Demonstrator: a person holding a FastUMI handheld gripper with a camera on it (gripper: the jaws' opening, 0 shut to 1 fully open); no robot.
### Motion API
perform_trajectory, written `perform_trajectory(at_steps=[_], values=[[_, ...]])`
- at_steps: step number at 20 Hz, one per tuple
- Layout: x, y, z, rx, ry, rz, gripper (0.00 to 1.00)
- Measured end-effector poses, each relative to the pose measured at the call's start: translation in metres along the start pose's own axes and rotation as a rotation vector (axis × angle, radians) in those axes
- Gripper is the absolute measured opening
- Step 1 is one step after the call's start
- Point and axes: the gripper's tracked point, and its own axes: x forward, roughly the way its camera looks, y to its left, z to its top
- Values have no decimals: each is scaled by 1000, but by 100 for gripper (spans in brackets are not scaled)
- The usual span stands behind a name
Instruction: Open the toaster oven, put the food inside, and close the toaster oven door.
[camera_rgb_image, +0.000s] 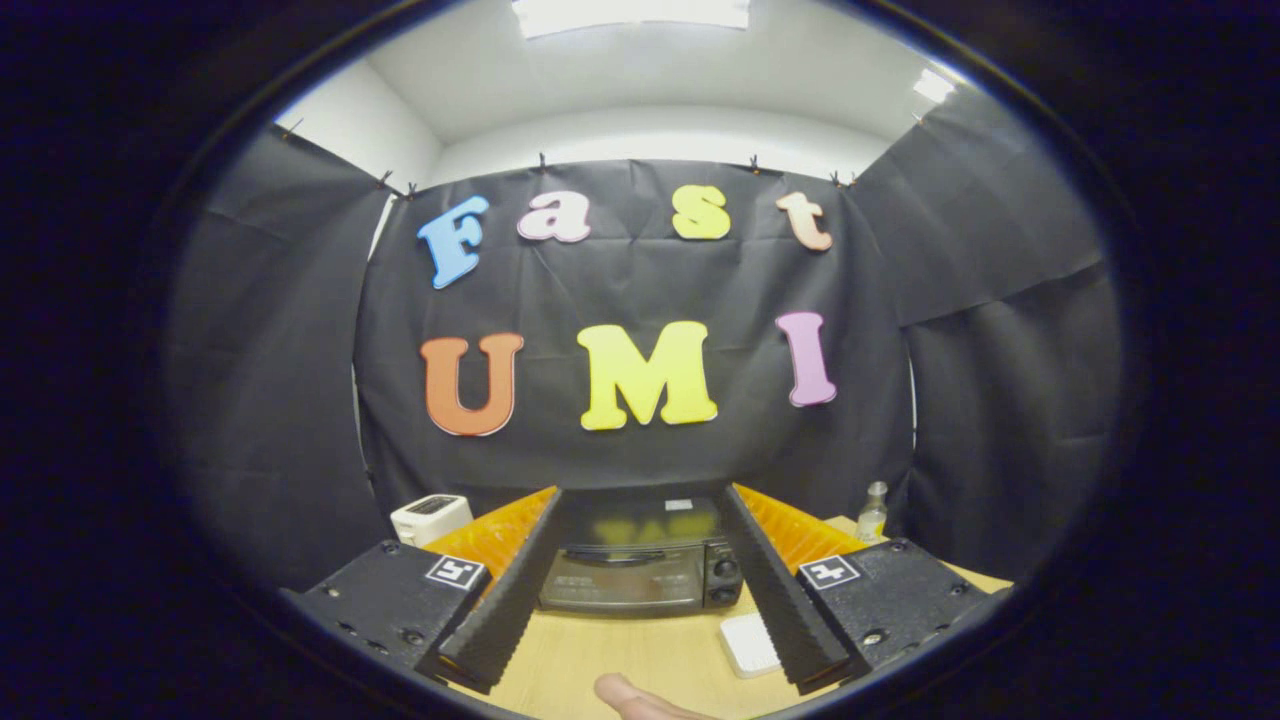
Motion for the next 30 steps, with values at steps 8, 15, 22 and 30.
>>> perform_trajectory(at_steps=[8,15,22,30], values=[[-70,-7,6,-97,18,48,99],[-114,-23,2,-127,-43,33,100],[-111,-1,-30,-130,36,97,100],[-109,5,-48,-112,81,114,100]])
